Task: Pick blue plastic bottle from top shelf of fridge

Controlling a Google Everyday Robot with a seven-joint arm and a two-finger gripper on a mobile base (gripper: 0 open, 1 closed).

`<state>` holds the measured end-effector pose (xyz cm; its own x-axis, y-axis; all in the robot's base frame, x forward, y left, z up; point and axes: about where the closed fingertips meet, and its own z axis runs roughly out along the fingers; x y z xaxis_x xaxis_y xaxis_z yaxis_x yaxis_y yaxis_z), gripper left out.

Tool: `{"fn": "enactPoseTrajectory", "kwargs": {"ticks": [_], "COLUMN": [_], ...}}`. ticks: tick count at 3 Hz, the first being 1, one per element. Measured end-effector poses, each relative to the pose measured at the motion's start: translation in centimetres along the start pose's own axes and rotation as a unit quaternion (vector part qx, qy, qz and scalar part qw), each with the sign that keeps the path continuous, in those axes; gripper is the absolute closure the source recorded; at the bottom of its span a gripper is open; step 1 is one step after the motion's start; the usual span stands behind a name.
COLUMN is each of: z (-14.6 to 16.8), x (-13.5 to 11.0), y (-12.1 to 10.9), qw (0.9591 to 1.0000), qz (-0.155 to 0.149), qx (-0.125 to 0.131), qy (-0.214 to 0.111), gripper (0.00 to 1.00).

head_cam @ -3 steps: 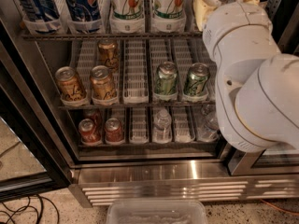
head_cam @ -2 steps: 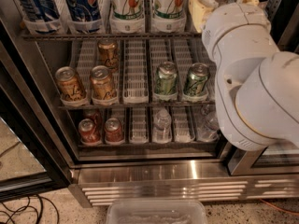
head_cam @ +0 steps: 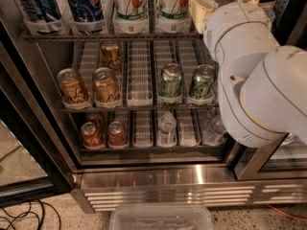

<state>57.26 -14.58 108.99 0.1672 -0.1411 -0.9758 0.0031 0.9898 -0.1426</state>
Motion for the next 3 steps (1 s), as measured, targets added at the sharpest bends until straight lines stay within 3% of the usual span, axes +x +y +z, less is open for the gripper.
{"fn": "enactPoseTrajectory", "kwargs": {"ticks": [3], "z": [2.6], "x": [1.4], "y": [-0.6], "qw": [0.9996], "qz": [-0.01], "qx": [0.015], "qy": [0.021], "gripper": [0.37]}}
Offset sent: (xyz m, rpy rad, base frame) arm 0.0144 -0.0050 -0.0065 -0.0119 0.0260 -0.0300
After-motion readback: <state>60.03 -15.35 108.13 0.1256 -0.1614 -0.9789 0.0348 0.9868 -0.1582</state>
